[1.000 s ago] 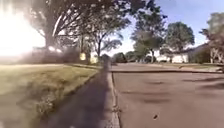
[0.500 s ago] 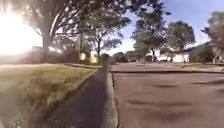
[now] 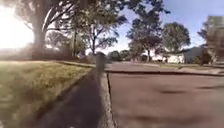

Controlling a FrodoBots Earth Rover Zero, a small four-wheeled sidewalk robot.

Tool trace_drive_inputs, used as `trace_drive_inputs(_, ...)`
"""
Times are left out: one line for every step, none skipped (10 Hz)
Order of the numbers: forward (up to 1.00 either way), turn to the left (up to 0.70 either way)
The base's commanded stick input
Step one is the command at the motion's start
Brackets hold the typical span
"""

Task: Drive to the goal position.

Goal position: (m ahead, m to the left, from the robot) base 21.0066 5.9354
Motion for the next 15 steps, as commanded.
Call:
trace_drive_inputs(1.0, 0.0)
trace_drive_inputs(1.0, 0.0)
trace_drive_inputs(1.0, 0.0)
trace_drive_inputs(1.0, 0.0)
trace_drive_inputs(1.0, 0.0)
trace_drive_inputs(1.0, 0.0)
trace_drive_inputs(1.0, 0.0)
trace_drive_inputs(1.0, 0.0)
trace_drive_inputs(1.0, 0.0)
trace_drive_inputs(1.0, 0.0)
trace_drive_inputs(1.0, 0.0)
trace_drive_inputs(1.0, 0.0)
trace_drive_inputs(1.0, 0.0)
trace_drive_inputs(1.0, 0.13)
trace_drive_inputs(1.0, 0.26)
